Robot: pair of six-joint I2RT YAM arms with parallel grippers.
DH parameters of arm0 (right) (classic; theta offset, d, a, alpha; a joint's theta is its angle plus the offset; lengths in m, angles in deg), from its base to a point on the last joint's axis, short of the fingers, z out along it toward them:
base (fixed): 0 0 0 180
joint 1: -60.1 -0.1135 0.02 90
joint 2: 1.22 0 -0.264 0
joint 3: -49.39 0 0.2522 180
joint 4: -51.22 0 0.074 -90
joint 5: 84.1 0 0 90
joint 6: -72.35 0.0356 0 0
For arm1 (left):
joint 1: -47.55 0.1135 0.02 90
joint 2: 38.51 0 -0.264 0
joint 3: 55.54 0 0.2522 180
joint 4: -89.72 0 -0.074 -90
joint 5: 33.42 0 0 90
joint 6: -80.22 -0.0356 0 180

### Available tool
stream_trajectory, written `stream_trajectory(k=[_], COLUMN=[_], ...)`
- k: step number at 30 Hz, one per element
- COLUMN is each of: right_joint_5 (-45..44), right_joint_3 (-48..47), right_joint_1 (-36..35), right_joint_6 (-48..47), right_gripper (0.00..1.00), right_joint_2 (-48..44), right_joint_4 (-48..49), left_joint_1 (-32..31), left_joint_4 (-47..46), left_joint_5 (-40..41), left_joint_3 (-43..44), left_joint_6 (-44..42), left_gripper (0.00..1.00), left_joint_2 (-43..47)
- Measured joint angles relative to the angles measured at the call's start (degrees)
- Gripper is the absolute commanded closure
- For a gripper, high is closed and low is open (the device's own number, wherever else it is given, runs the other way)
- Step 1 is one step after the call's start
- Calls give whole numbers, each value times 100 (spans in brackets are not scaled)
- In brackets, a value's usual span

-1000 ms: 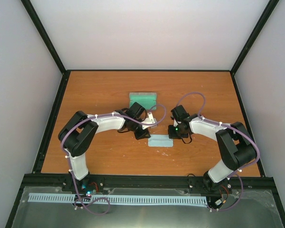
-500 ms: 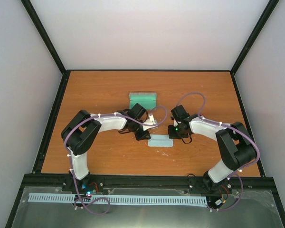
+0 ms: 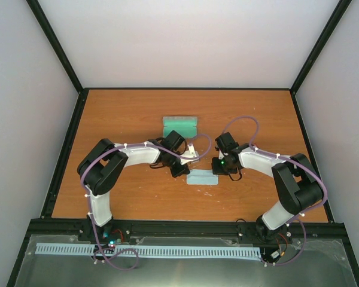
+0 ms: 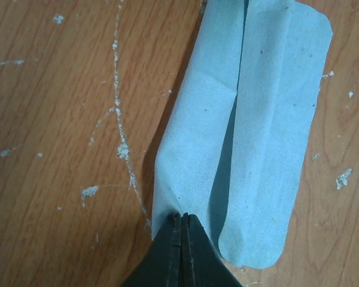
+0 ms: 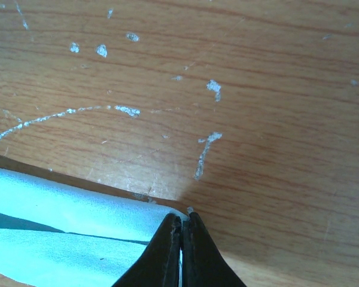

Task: Organize the sunglasses
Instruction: Pick up the glasses cleaning cloth from the center of the board.

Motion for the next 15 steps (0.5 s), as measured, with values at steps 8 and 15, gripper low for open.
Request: stream_trajectory(k=[8,15], right_joint_5=[-22,-103], right_joint_3=[7,-4], right_joint_1=[0,0], right_joint_6=[0,-2], right_gripper=[97,97], right_joint_2=[-63,-205], right_joint_4=[-59,-68], left_joint_1=[0,0], left_joint_4=[-94,-267], left_joint_5=[125,258], left_joint_3=[-13,-39], left_joint_6=[-2,-17], left_gripper=[99,99], left_joint_2=[184,444])
